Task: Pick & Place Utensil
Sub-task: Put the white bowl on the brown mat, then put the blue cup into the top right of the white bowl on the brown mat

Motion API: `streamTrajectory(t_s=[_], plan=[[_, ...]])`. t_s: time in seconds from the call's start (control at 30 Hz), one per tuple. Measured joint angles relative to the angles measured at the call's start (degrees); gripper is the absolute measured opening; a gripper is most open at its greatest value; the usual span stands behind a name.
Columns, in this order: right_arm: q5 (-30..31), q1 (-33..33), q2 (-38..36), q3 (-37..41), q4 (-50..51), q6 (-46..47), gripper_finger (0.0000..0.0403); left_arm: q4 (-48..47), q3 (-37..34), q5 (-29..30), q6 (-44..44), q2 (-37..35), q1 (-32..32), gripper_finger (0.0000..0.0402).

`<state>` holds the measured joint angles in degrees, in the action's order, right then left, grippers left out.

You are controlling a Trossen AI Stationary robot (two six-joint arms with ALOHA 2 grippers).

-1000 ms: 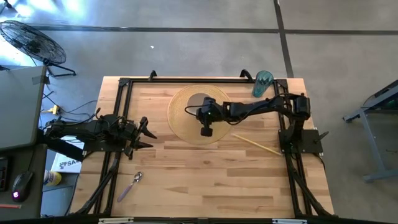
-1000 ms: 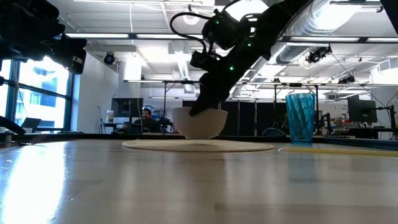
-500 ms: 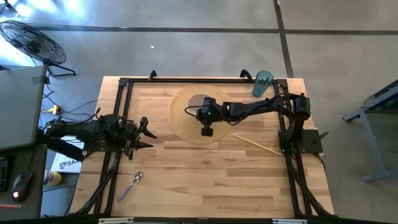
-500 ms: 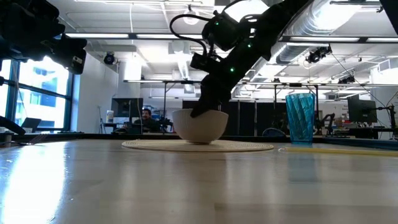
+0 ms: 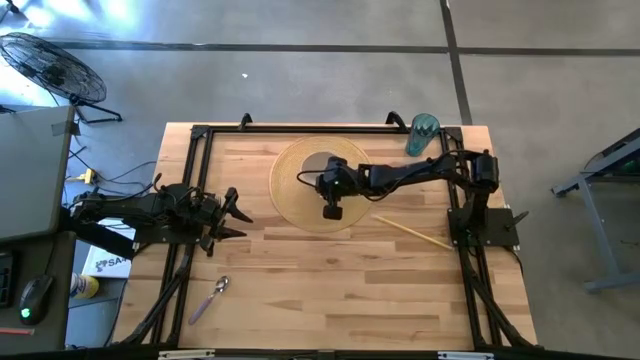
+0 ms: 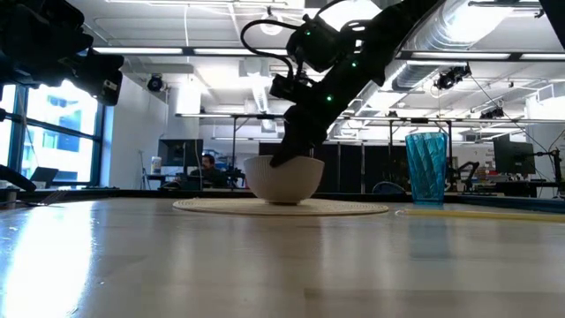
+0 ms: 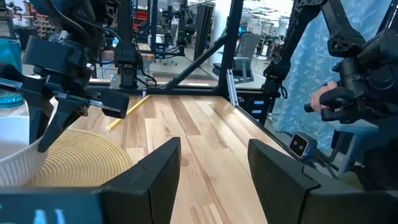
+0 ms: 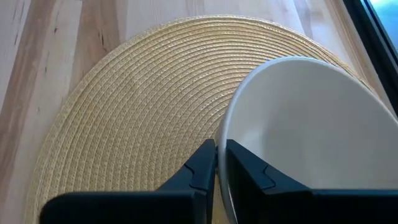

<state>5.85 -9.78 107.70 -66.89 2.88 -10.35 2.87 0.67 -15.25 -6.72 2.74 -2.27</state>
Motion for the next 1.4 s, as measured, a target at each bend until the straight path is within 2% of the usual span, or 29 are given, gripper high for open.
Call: streamTrajectory(t_s=[0.77,1.13,1.27,1.4], plan=[[1.71,-0.11,-0.02,-0.15,0.77,4.33,0.0140,0.00,0.00,-0.04,0.00,0.01,-0.01,0.0186],[-0.42,0.47,-0.13,-5.16,1.58,7.59,0.0185,0.00,0.00,-0.26,0.00,0.00,-0.01,0.0186],[-0.37,1.97,-0.13,-8.76,5.14,8.00,0.0199,0.00,0.00,-0.26,0.00,0.02,-0.02,0.0186],[2.23,4.28,-0.13,-14.28,14.26,9.06,0.0208,0.00,0.00,-0.24,0.00,0.00,-0.01,0.0186]])
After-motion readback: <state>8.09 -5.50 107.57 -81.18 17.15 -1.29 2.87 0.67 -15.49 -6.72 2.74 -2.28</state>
